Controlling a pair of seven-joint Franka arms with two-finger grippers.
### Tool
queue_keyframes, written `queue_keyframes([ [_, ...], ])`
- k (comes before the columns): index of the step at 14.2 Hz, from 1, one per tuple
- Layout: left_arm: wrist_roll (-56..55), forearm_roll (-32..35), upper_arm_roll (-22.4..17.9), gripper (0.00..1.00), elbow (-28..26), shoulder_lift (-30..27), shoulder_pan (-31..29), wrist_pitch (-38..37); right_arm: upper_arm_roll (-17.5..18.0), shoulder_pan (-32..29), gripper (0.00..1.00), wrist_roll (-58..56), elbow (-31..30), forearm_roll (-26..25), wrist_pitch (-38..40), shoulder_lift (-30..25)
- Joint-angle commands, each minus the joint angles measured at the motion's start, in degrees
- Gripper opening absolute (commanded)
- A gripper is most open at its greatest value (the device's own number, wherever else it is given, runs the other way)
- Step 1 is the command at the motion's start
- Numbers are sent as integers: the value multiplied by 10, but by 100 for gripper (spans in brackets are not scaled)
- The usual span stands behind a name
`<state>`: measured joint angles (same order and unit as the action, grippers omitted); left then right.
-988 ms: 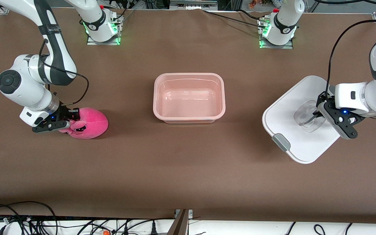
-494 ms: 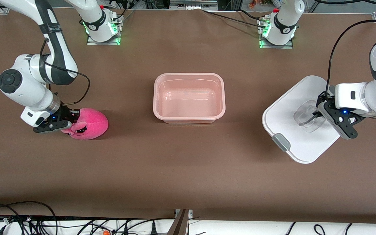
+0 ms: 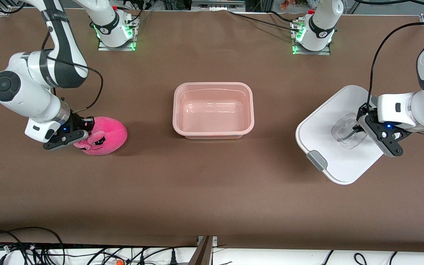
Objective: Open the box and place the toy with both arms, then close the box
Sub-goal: 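Lift the pink toy with the right gripper and carry it over the box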
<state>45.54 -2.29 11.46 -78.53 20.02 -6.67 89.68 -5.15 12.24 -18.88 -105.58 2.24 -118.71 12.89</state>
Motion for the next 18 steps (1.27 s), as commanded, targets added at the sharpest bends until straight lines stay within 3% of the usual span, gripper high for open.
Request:
queue_keyframes([
  [1, 14, -16, 4, 0, 5, -1, -6, -9, 22, 14, 0, -13, 68, -2, 82, 4],
  [7, 14, -16, 4, 0, 6, -1, -6, -9, 22, 149, 0, -5, 157, -29, 186, 18],
  [9, 14, -16, 4, 0, 5, -1, -7, -9, 22, 211, 0, 24, 229, -26, 278, 42],
  [12, 14, -17, 5, 0, 7, 0, -7, -9, 22, 267, 0, 36, 294, -23, 343, 72],
  [15, 14, -19, 4, 0, 7, 0, -7, -9, 21, 316, 0, 49, 319, -28, 347, 99],
  [18, 15, -19, 4, 0, 7, 0, -7, -9, 21, 349, 0, 50, 383, -30, 350, 155],
])
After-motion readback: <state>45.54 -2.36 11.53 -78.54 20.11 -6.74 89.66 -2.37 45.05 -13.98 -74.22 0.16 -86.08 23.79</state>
